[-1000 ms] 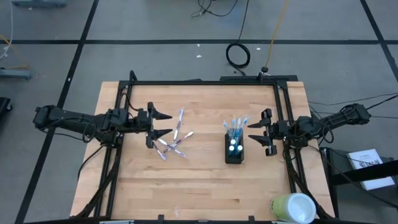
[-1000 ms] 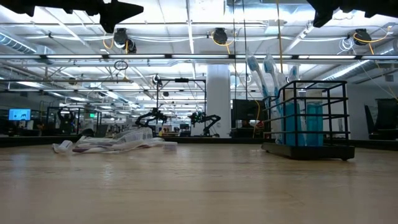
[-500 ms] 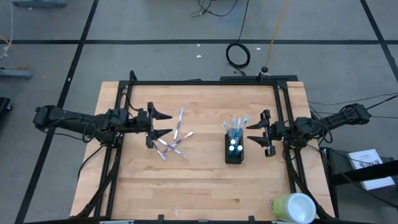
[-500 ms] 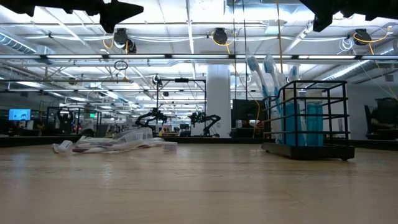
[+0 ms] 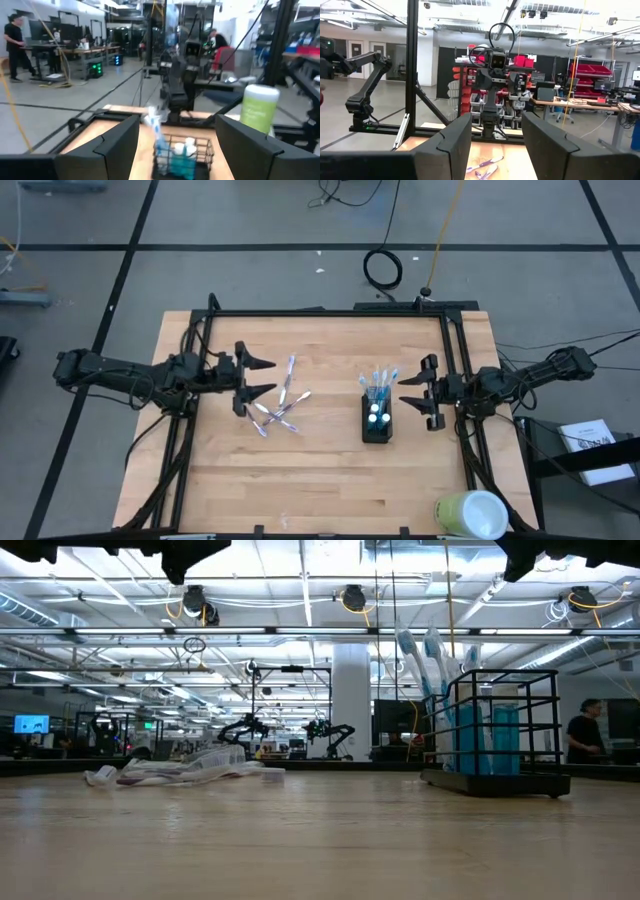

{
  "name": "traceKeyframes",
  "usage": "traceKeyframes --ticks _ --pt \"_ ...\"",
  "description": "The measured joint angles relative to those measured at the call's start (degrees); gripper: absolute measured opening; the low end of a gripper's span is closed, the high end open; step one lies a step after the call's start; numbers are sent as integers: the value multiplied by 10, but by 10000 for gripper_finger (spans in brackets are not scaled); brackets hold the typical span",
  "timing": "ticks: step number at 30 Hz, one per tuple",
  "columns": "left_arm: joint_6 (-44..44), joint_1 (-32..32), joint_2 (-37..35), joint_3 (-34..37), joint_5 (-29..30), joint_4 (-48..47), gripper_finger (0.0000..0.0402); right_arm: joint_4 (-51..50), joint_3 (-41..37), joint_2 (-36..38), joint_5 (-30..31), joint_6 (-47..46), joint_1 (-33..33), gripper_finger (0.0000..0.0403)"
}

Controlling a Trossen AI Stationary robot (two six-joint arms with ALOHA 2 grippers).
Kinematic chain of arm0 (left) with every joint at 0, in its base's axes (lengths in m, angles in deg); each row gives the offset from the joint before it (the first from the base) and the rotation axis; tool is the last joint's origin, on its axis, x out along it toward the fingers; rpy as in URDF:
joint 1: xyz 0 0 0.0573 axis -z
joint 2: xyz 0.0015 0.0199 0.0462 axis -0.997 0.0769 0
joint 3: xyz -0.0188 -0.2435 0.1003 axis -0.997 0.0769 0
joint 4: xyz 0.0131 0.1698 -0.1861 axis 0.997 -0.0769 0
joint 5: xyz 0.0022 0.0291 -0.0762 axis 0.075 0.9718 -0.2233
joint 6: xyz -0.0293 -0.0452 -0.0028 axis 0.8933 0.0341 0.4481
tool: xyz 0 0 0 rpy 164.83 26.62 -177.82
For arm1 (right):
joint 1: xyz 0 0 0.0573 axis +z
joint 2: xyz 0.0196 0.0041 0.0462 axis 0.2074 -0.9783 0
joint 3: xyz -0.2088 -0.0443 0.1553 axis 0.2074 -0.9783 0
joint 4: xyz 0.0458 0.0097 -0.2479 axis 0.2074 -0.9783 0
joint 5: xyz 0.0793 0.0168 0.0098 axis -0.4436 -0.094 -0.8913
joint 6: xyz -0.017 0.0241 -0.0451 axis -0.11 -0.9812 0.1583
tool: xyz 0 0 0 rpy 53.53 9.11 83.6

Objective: Pick & Place toothbrushing station
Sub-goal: Put the purple toothbrush into the black organizer

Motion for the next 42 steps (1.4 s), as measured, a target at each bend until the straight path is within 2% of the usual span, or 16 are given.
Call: traceKeyframes --ticks 4,7,10,14,17,19,24,33,42 --pt "2 0 -1 0 38 -25 269 0 0 0 0 0 0 164" --pt "23 0 0 -3 36 -89 269 -1 0 0 0 0 0 164" --pt "23 1 20 -43 35 -245 269 -1 0 0 0 0 0 164" --pt "78 9 76 -103 40 -479 269 -1 0 0 1 0 0 164" --pt "95 30 120 -117 0 -583 269 -1 0 0 2 4 0 164" --pt "98 46 149 -115 -2 -623 269 -1 0 0 2 11 0 164" --pt "141 75 226 -104 -7 -650 269 -1 0 0 3 14 0 164" --pt "158 120 348 -103 -10 -619 268 -1 0 0 1 8 0 164" --pt "156 135 415 -105 -21 -564 268 -1 0 0 0 2 0 164"
